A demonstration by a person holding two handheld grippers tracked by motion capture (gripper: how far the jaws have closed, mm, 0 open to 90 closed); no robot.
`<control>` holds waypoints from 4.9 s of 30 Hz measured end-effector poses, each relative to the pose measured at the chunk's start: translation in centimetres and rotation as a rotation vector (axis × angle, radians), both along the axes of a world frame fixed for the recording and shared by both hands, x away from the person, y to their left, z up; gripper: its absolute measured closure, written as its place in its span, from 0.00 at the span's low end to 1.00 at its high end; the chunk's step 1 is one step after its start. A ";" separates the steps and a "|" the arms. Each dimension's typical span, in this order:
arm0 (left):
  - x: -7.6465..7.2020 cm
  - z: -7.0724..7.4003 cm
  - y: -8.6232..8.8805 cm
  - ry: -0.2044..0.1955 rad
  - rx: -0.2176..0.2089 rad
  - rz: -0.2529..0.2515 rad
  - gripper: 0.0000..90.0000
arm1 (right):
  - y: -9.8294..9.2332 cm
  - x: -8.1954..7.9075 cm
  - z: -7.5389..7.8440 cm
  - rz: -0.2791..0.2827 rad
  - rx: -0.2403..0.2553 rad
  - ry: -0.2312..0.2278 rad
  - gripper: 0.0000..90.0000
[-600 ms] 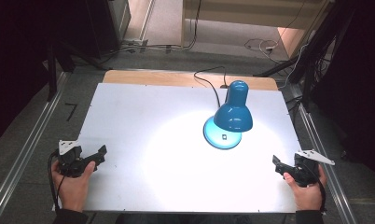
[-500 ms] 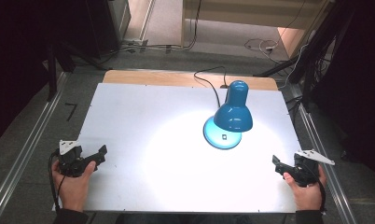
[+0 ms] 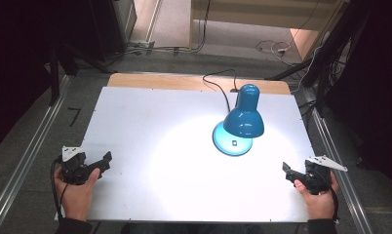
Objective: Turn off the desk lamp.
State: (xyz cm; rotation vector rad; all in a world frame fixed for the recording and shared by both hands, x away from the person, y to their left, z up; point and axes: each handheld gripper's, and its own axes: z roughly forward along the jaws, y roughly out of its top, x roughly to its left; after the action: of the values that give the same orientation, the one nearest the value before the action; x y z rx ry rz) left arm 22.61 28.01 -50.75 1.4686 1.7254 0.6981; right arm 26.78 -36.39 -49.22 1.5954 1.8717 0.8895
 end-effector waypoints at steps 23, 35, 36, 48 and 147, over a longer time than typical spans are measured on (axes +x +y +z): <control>0.1 0.0 0.0 0.002 0.002 -0.004 0.11 | 1.4 0.3 0.1 0.034 -0.008 -0.002 0.15; 0.1 0.0 -0.1 0.003 0.003 -0.005 0.11 | 2.2 0.5 0.3 0.051 -0.006 -0.012 0.15; 0.1 0.0 -0.1 0.004 0.002 -0.006 0.11 | 2.2 0.6 0.3 0.054 -0.007 -0.014 0.15; 0.2 -0.1 -0.1 0.006 0.000 -0.007 0.11 | 2.9 0.9 0.5 0.068 -0.004 -0.019 0.15; 0.3 -0.1 -0.2 0.011 0.000 -0.020 0.11 | 11.2 4.2 -0.1 0.220 0.015 -0.111 0.51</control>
State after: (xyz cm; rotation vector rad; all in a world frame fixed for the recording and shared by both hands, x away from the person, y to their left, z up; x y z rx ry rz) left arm 22.87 27.81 -50.90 1.4908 1.7166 0.6804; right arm 30.95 -25.16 -49.29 1.3362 1.9911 1.0649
